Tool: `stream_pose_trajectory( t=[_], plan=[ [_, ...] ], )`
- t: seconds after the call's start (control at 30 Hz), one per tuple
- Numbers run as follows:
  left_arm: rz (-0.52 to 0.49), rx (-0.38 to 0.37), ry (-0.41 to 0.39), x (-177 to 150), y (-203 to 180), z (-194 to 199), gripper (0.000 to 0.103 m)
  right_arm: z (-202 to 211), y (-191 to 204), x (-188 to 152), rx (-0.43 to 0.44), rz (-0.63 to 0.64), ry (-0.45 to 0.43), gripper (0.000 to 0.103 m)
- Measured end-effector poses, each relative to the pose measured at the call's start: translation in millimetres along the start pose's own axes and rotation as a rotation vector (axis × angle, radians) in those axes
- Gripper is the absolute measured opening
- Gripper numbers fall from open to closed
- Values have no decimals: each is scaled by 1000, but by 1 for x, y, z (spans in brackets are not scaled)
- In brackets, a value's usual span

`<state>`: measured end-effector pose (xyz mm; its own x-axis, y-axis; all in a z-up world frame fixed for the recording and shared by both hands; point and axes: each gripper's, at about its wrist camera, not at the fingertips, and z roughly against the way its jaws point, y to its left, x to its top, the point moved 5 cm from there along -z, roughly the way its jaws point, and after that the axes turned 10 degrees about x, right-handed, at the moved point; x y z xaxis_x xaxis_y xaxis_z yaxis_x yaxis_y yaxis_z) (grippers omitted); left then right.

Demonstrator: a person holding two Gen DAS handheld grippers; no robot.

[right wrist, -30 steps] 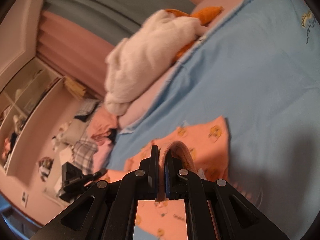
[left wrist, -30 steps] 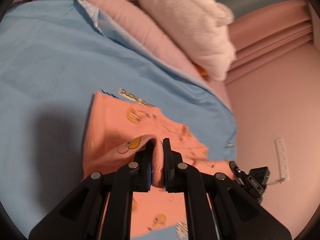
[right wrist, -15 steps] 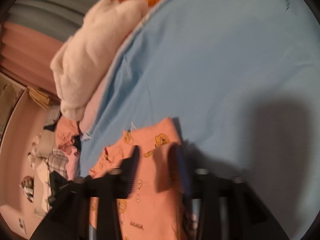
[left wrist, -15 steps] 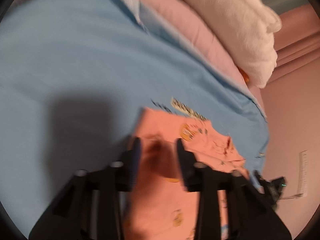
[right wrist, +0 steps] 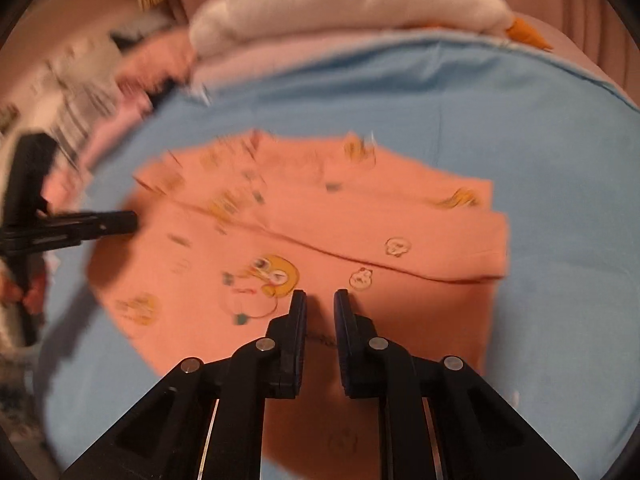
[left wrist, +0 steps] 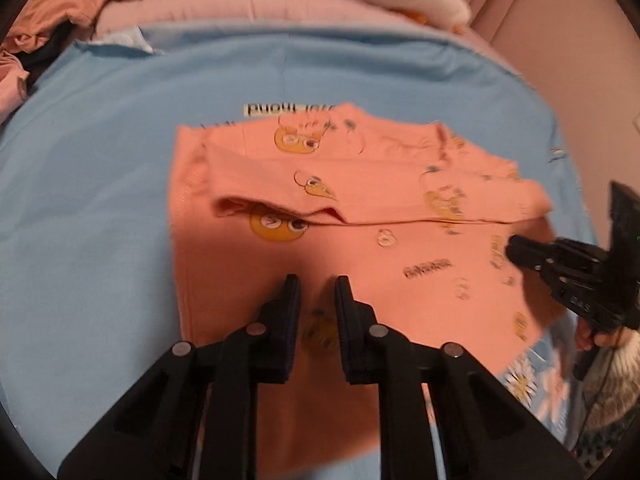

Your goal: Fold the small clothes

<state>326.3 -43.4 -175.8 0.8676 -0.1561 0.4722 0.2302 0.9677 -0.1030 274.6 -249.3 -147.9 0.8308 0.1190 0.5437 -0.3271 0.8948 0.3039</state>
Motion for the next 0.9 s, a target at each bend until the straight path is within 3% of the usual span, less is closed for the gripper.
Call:
stream_pose_trajectory(
  t=[0.17, 0.23, 0.37, 0.47, 0.63, 0.73, 0.83, 0.9],
  plan=[
    [95, 15, -89, 51, 8, -16, 17, -10, -16, 46, -96, 15, -71, 15],
    [157, 38, -107, 76, 18, -21, 17, -15, -35, 71, -142, -28, -90, 15],
    [304, 14, -143, 103, 43, -12, 14, -5, -52, 97, -181, -91, -176, 15],
    [270, 11, -160, 93, 52, 3, 14, 8, -42, 92, -160, -72, -208, 15],
    [116, 22, -140, 42, 45, 16, 14, 19, -17, 62, -105, 5, -167, 15],
    [19, 88, -138, 20, 28, 9, 14, 15, -14, 43, -114, 27, -125, 15],
    [26, 109, -124, 5, 43, 3, 20, 1, -32, 28, -152, -4, -60, 15],
    [75, 74, -122, 3, 56, 6, 21, 4, -42, 25, -136, -30, -79, 15]
  ],
)
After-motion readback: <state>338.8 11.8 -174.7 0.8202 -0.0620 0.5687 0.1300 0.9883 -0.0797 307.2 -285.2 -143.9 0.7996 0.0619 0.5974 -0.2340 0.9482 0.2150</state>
